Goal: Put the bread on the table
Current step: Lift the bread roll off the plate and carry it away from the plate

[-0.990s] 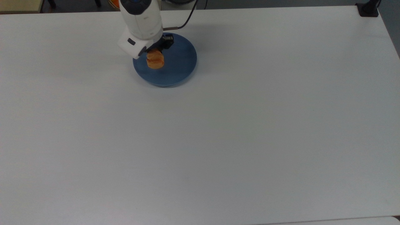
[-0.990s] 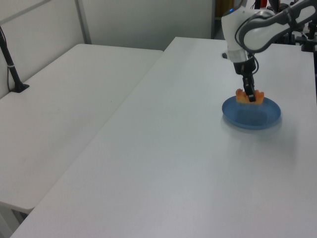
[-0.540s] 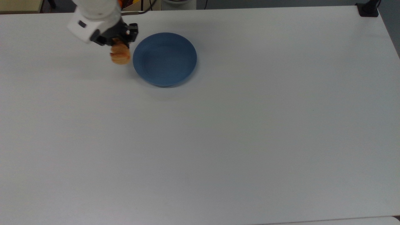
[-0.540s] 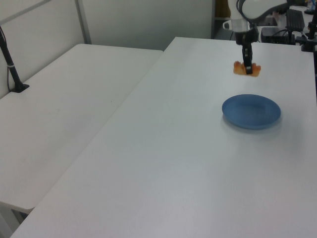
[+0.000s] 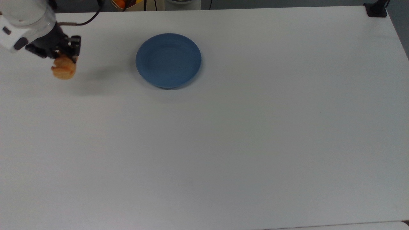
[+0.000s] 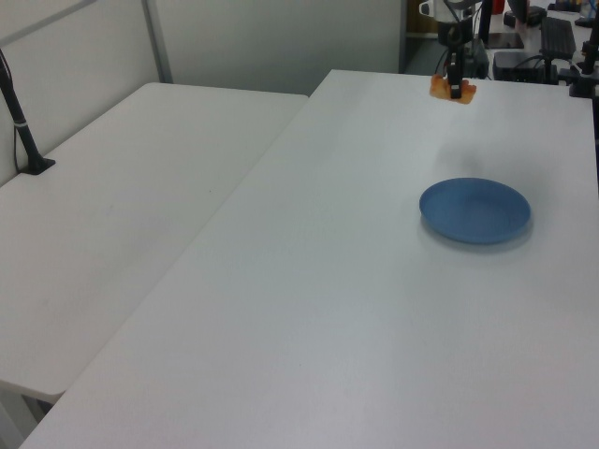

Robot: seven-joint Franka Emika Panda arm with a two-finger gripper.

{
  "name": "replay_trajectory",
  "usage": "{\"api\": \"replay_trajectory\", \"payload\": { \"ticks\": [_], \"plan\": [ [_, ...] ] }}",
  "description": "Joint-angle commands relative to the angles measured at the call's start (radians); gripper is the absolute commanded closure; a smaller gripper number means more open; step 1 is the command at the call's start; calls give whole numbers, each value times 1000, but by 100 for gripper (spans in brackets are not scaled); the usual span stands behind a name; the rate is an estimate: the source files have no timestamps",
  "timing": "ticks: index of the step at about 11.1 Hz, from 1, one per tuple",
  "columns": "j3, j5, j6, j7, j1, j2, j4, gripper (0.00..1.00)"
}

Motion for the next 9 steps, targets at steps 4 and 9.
{"api": "replay_trajectory", "payload": {
  "ticks": [4, 9],
  "plan": [
    [9, 19, 423, -88, -86, 157, 72, 62],
    [7, 102, 863, 59, -110, 278, 66, 62]
  ]
}}
